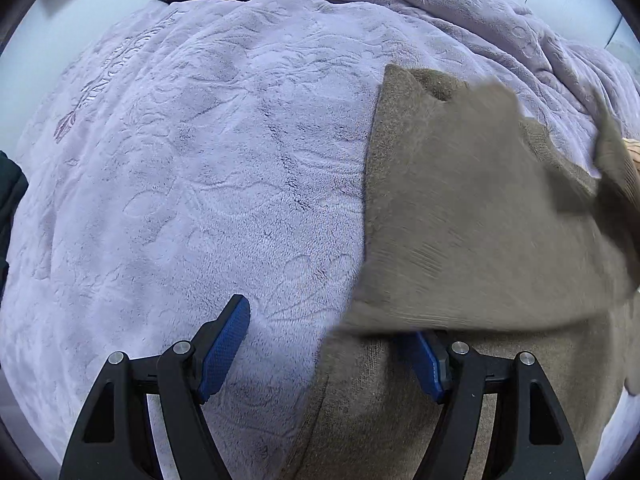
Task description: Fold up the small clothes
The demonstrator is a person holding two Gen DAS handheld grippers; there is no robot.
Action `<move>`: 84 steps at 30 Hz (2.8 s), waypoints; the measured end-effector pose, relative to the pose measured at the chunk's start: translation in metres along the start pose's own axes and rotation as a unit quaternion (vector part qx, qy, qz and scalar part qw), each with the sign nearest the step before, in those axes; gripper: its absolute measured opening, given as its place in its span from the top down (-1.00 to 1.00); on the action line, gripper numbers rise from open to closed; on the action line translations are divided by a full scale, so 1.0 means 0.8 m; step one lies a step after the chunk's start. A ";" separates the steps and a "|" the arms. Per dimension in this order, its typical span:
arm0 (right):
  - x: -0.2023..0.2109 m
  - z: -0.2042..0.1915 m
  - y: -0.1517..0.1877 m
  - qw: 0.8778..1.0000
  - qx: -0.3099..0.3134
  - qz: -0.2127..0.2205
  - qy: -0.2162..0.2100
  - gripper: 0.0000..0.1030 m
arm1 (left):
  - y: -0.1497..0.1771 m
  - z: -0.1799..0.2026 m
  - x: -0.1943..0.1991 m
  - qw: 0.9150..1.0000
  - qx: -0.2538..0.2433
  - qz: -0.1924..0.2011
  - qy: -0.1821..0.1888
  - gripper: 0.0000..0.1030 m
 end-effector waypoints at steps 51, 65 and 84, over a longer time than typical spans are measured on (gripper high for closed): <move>0.110 0.317 0.206 0.950 -0.304 -0.046 -0.061 -0.32 | 0.036 0.071 0.050 0.994 -0.098 -0.020 -0.040 -0.49; 0.156 0.481 0.245 0.851 -0.509 0.105 -0.077 -0.32 | 0.114 0.251 0.104 0.978 -0.201 -0.018 0.048 -0.49; 0.175 0.485 0.166 0.759 -0.530 0.217 -0.309 0.74 | 0.118 0.425 0.110 0.954 -0.273 -0.002 0.121 -0.49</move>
Point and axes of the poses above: each gripper's, at about its wrist camera, not at the fingertips, and x roughly against the way its jaws point, z to its right, y to its underside, the point moved 6 cm from there along -x, roughly the way its jaws point, and after that the axes turned 10 degrees about -y, right-handed, at the moved point
